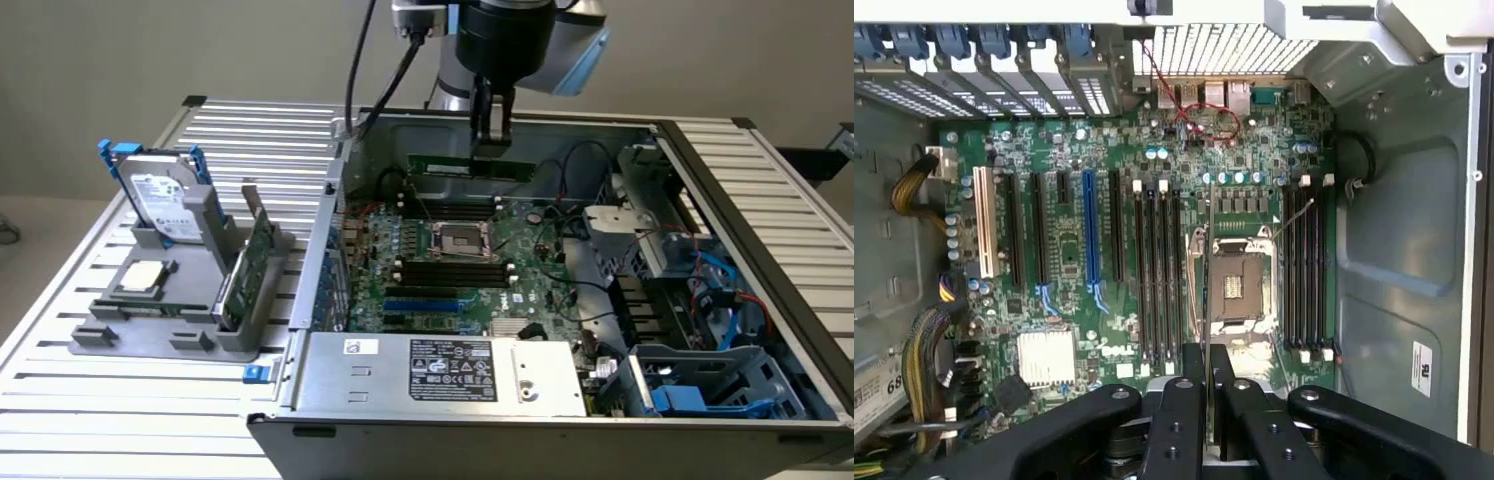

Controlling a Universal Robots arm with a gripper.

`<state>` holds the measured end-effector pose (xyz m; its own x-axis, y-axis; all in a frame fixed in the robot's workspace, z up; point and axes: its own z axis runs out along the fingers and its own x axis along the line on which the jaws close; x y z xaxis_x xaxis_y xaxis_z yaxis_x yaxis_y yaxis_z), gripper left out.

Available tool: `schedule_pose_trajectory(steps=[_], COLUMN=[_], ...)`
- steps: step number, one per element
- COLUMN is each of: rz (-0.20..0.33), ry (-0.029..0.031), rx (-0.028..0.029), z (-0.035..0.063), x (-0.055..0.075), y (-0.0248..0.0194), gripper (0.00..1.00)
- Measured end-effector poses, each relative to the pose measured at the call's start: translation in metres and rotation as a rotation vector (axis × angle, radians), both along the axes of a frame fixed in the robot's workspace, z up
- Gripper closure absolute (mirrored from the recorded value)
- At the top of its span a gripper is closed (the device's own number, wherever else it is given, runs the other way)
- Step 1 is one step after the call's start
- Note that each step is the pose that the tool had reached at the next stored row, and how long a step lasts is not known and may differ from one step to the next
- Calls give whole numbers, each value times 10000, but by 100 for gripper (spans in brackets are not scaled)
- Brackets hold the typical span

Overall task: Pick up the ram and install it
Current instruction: 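Pick up the ram and move it above insertion slot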

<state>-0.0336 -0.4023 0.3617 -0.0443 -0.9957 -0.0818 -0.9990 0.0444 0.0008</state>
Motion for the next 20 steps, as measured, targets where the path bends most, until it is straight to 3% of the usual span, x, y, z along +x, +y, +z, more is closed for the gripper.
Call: schedule_pose_trajectory(steps=[9,15,20], rz=[0,0,25], ry=[107,116,117], rx=[-2,-2,-3], z=[-156,-265,-355], x=[27,12,-32], y=[0,-6,-38], gripper=[86,86,86])
